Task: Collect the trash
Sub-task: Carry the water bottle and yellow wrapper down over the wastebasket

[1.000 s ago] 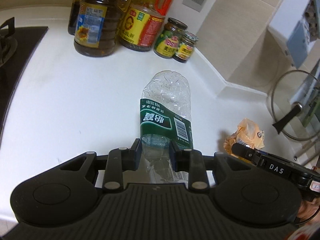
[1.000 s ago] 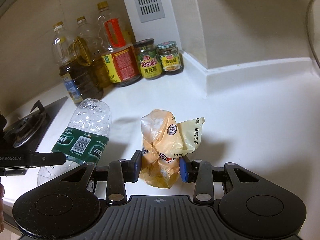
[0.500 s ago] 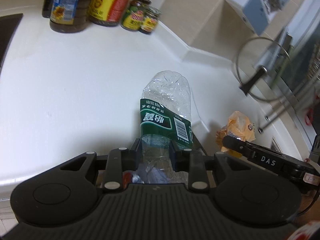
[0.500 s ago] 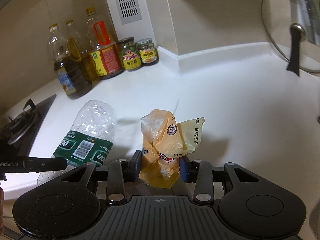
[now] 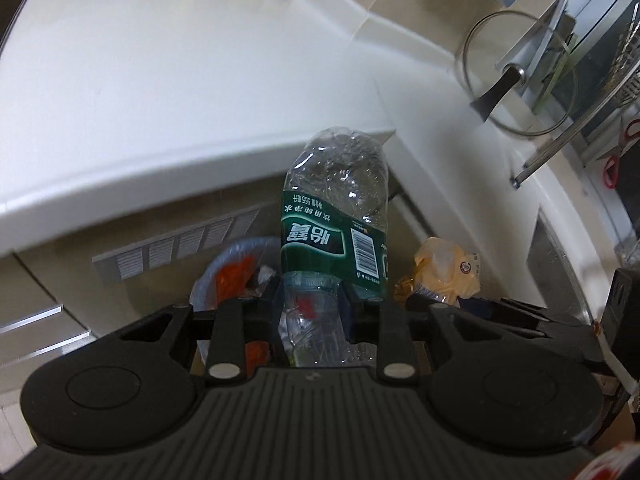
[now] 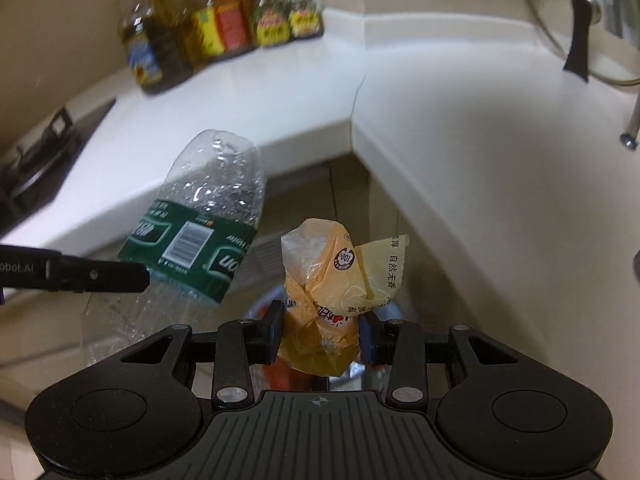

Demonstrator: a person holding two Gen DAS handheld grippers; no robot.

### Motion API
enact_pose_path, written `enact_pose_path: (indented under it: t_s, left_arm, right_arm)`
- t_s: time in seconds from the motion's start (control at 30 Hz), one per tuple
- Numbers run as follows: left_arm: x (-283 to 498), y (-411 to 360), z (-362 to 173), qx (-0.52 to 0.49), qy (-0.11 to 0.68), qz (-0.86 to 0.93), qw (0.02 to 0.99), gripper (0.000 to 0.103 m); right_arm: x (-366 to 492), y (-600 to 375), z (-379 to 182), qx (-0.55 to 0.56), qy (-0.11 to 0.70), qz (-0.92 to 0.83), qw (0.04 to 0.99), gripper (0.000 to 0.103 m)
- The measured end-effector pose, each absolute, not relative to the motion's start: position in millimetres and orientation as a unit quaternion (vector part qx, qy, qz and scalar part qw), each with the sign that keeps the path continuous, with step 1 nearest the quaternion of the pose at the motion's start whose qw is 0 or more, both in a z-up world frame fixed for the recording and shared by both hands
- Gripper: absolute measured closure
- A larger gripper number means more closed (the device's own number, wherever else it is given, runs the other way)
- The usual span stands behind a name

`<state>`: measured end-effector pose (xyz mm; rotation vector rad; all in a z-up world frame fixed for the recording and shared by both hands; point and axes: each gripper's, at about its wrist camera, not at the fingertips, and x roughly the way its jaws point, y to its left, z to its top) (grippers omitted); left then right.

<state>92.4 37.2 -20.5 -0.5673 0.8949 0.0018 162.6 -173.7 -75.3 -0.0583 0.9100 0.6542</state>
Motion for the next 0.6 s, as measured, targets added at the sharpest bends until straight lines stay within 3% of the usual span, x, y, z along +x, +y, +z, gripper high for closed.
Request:
enact_pose_path:
  t_s: [0.6]
  left_arm:
    - [123.0, 14.4, -93.5, -0.278, 0.506, 0.044, 0.815, 0.077]
  right_arm:
    - [177.0, -180.8, -136.8, -0.069, 0.473, 0.325, 0.816, 0.065]
